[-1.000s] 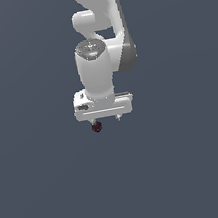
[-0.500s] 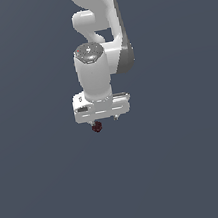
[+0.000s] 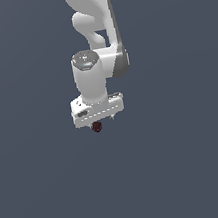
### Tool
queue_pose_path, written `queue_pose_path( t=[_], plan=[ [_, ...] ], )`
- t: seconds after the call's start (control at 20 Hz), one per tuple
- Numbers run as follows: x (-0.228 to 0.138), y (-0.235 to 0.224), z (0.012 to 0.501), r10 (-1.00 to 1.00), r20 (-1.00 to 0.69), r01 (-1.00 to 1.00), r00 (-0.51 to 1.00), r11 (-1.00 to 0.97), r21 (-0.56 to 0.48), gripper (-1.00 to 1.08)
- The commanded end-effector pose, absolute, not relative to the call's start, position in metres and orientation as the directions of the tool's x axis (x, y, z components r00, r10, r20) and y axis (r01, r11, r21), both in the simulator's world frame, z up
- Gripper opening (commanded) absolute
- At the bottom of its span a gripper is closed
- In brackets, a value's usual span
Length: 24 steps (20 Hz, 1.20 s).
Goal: Pick up the object and move it to a goal position.
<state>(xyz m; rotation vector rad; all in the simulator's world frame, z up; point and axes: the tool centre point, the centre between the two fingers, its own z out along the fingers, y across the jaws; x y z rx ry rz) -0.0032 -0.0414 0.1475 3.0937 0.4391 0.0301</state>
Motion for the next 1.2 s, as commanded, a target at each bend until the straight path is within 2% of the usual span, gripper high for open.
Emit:
queue_pose_path(
  t=[0.0,1.15],
  plan=[
    [-0.008,-0.046,0.141,0.337,0.013,0.336,0.942,-0.942,0.020,1.00],
    [-0.050,-0.076,0.087,0.765,-0.001,0.765,0.644,-0.644,0.004,1.00]
  ],
)
